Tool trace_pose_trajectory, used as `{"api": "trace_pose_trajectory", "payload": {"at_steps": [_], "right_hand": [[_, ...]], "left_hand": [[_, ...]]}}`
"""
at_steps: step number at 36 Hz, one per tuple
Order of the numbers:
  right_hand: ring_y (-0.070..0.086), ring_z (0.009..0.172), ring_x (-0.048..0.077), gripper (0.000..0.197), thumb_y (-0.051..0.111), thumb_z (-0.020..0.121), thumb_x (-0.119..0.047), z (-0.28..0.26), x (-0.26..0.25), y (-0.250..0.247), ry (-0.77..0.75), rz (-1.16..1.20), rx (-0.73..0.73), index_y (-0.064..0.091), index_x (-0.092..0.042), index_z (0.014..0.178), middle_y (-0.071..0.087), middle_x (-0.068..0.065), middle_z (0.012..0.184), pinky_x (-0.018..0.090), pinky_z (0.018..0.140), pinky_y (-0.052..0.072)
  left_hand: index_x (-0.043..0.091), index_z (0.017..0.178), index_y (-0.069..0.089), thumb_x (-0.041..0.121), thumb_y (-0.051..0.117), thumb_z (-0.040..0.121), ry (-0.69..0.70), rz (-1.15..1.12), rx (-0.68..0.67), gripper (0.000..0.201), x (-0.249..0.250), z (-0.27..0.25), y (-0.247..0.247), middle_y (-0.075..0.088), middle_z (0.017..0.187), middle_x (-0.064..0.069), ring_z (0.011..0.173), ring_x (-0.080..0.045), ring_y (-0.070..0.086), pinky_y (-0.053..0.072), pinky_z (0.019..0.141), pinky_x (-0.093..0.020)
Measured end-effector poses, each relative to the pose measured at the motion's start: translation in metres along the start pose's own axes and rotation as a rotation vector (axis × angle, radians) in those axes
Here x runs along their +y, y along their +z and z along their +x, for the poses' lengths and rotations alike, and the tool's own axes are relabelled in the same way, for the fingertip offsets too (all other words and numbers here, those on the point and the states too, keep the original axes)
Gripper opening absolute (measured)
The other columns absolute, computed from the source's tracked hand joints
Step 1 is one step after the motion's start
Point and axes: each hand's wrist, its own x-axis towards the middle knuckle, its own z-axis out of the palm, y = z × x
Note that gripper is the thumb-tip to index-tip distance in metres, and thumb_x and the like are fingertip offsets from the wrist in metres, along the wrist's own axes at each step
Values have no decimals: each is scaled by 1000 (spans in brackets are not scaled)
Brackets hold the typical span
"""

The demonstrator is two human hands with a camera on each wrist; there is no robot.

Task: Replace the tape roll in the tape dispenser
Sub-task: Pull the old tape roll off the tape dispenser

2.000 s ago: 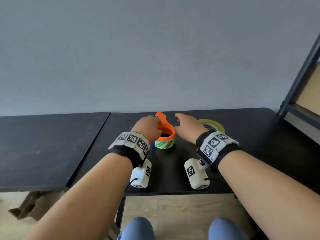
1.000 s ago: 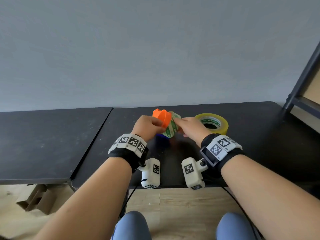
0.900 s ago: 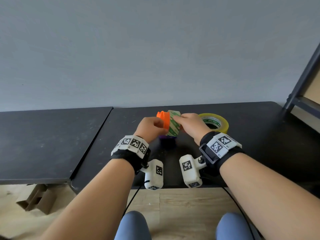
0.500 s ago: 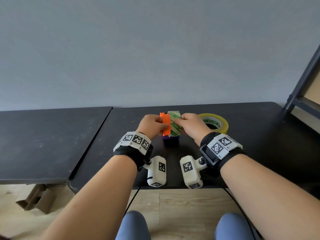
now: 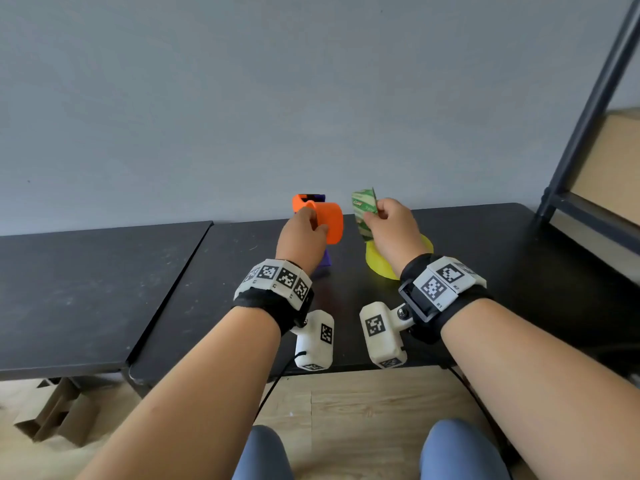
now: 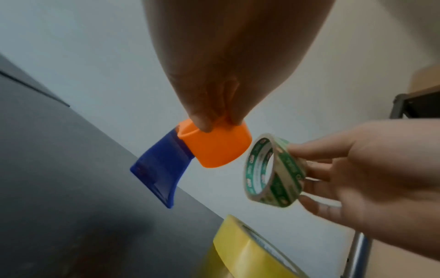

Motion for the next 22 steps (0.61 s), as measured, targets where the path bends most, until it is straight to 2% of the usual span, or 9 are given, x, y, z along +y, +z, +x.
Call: {"api": "trace_pose_trajectory", "payload": {"at_steps": [3, 6, 9, 11, 13, 15, 17, 20, 22], "right_hand": [[63, 99, 30, 21, 49, 90, -19, 2, 4, -15, -10, -90, 47, 64, -16, 104, 69, 4, 105, 49, 92, 49], [63, 105, 30, 28, 49, 88, -17, -1, 11, -32, -21, -157, 107, 65, -21, 110, 70, 4, 113, 54, 97, 46], [61, 110, 31, 31, 49, 89, -17, -7, 19, -51, -17, -228, 177, 65, -22, 115, 69, 5, 118, 53, 98, 45], [59, 114, 32, 33, 50, 90, -17, -10, 28, -64, 2, -301, 220, 65, -23, 118, 68, 4, 121, 50, 99, 45], [60, 111, 32, 31, 50, 89, -16, -12, 40, -77, 22, -368, 235, 68, -24, 113, 68, 5, 117, 46, 96, 47], [63, 104, 33, 28, 50, 87, -14, -15, 54, -89, 36, -402, 206, 72, -22, 103, 71, 7, 109, 41, 88, 51], [64, 103, 34, 28, 51, 87, -13, -19, 67, -99, 75, -444, 166, 73, -18, 103, 71, 10, 110, 36, 85, 52], [61, 111, 34, 31, 51, 91, -14, -22, 80, -107, 148, -520, 125, 71, -18, 113, 68, 11, 120, 37, 90, 51], [60, 110, 34, 32, 48, 89, -13, -23, 86, -108, 174, -573, 96, 72, -20, 108, 68, 10, 118, 38, 89, 52]], "left_hand": [[9, 99, 47, 11, 47, 96, 45, 59, 3, 4, 9, -3, 3, 53, 87, -6, 67, -21, 49, 38, 47, -21], [6, 105, 53, 11, 48, 95, 98, 112, 1, 13, 16, -4, 11, 56, 89, -6, 77, -25, 52, 39, 64, -27], [5, 105, 54, 11, 48, 94, 138, 160, -12, 14, 26, -7, 22, 55, 86, -7, 77, -27, 53, 38, 66, -31], [7, 98, 51, 10, 47, 93, 168, 193, -7, 7, 33, -10, 30, 55, 83, -7, 74, -27, 52, 37, 64, -31], [10, 90, 45, 9, 46, 92, 201, 235, 6, 3, 39, -13, 37, 53, 82, -7, 74, -27, 49, 35, 63, -31], [11, 85, 43, 7, 44, 91, 227, 266, 9, 7, 44, -15, 43, 52, 81, -6, 75, -26, 47, 35, 63, -31], [11, 83, 43, 7, 43, 90, 244, 275, 3, 8, 47, -16, 48, 52, 82, -5, 76, -26, 48, 36, 65, -31], [13, 82, 43, 5, 43, 89, 255, 306, 0, 10, 51, -17, 54, 51, 84, -4, 80, -25, 49, 36, 67, -32], [13, 86, 47, 4, 43, 90, 249, 330, 2, 11, 54, -18, 57, 49, 82, -2, 80, -23, 47, 35, 68, -32]]}}
